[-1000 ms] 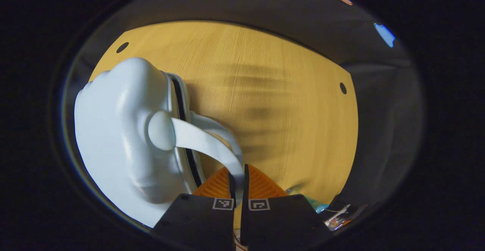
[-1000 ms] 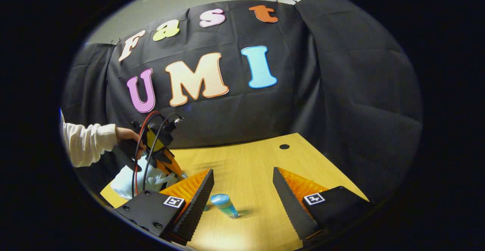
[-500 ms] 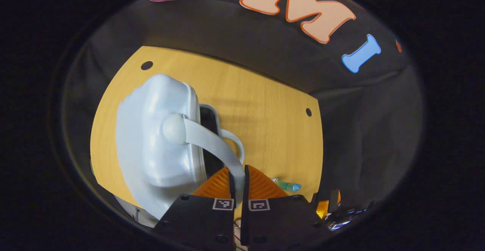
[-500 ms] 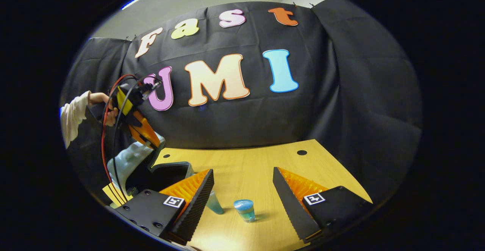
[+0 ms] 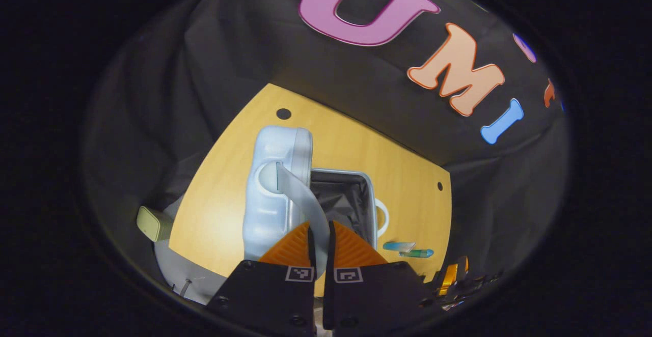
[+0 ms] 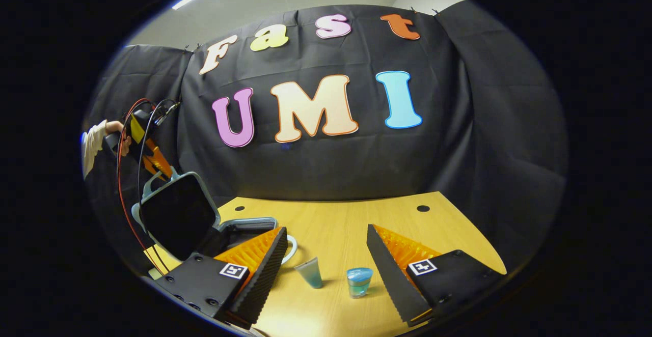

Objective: First open the suitcase, pack the skin care products into it, and then close the suitcase.

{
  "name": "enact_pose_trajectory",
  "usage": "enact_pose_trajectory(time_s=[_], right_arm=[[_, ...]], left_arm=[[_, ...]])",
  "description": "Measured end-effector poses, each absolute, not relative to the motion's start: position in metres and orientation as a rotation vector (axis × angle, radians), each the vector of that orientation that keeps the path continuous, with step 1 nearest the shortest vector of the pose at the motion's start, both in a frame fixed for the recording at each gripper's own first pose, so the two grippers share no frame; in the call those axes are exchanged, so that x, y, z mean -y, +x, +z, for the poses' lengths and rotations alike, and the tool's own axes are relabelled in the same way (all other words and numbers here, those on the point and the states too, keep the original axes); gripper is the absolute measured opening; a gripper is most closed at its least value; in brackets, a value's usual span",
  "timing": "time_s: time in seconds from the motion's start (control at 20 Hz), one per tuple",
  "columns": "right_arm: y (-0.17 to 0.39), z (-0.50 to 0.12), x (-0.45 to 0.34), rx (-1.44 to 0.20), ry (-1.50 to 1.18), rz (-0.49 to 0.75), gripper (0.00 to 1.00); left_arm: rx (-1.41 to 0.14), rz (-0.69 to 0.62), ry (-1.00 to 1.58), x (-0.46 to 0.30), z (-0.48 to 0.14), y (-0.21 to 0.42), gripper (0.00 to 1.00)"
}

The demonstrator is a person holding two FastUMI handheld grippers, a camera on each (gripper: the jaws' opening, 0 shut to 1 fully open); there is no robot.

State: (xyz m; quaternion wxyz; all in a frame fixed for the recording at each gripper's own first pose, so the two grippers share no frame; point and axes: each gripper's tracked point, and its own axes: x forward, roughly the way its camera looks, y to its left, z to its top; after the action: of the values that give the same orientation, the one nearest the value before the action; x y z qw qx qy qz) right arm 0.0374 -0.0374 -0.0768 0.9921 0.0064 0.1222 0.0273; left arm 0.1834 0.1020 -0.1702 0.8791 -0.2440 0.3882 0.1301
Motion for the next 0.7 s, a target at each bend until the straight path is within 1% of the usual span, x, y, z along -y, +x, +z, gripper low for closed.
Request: enact_pose_trajectory(time_s=[0.15,0.4,0.45,0.5,0.7], right_arm=[[0.035,-0.075,0.022,-0.243,0.006,0.060,0.98],[0.030,-0.080,0.008,-0.256,-0.018,0.052,0.98],[0.029,-0.081,0.005,-0.260,-0.013,0.049,0.98],[0.028,-0.080,0.003,-0.258,-0.007,0.044,0.98],[0.027,-0.080,0.001,-0.259,0.012,0.012,0.98]], left_arm=[[-0.798,0.316,-0.521,-0.127,-0.174,0.174,0.00],[-0.845,0.418,-0.534,-0.161,-0.192,0.148,0.00],[-0.859,0.438,-0.539,-0.167,-0.196,0.142,0.03],[-0.875,0.464,-0.544,-0.174,-0.203,0.136,0.00],[-0.932,0.522,-0.577,-0.192,-0.228,0.119,0.00]])
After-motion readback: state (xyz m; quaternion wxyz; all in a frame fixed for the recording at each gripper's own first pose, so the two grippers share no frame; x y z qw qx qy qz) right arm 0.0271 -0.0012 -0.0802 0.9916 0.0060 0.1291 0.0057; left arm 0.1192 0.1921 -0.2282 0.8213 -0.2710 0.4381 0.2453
